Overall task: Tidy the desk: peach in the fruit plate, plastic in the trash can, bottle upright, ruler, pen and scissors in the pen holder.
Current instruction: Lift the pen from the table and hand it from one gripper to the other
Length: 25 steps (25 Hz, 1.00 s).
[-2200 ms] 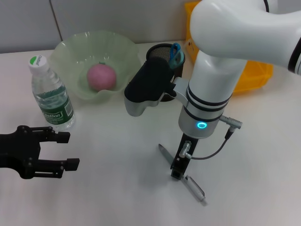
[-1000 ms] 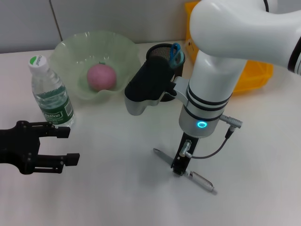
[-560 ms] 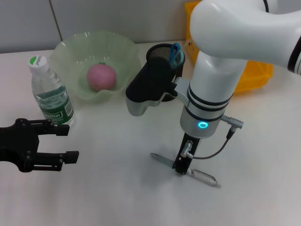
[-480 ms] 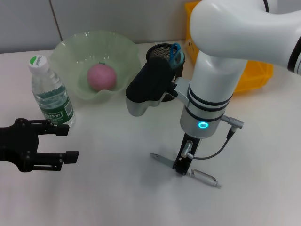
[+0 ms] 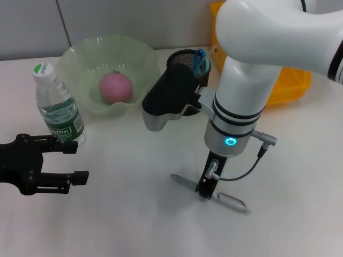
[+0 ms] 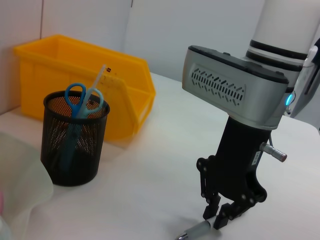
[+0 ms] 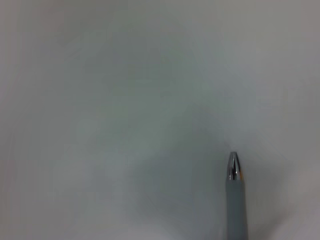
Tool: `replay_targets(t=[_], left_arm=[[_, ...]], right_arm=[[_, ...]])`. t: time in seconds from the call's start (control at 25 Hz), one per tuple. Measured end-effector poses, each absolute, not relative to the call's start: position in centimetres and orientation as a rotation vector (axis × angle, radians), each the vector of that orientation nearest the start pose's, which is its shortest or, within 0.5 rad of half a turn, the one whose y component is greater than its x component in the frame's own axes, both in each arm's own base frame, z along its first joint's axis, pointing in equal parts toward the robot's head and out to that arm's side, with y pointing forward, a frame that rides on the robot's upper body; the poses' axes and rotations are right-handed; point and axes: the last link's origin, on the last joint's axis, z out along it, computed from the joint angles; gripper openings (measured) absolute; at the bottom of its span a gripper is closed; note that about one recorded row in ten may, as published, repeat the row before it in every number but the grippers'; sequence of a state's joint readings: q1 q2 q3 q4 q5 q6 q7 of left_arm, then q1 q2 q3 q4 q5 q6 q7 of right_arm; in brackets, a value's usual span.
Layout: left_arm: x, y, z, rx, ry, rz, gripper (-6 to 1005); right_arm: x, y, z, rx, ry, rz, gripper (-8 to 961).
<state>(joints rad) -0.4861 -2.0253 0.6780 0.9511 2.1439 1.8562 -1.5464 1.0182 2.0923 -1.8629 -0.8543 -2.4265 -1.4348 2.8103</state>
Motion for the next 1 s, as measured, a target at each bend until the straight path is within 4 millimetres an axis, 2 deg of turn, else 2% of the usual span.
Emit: replay_targets(t=[0.48, 0.68, 0.72, 1.0], left_arm=[[-25.8, 30.7, 6.0, -2.912, -0.556, -0.528, 779], [-25.8, 30.8, 6.2, -2.891, -0.555, -0.551, 778], [-25.9, 30.8, 6.3, -2.883, -0.558, -0.557, 778], [-25.7, 30.8, 6.5, -2.85, -0.557, -0.622, 777]], right_arm=[[11.9, 35.2, -9.2, -2.724, 0.832, -0.817, 126], [11.6, 35.9, -7.4, -2.736, 0.807, -0.67, 126], [11.5, 36.1, -6.5, -2.747, 0.797, -0.596, 126], [11.8, 36.6, -3.8, -2.751, 0.75, -0.4, 126]])
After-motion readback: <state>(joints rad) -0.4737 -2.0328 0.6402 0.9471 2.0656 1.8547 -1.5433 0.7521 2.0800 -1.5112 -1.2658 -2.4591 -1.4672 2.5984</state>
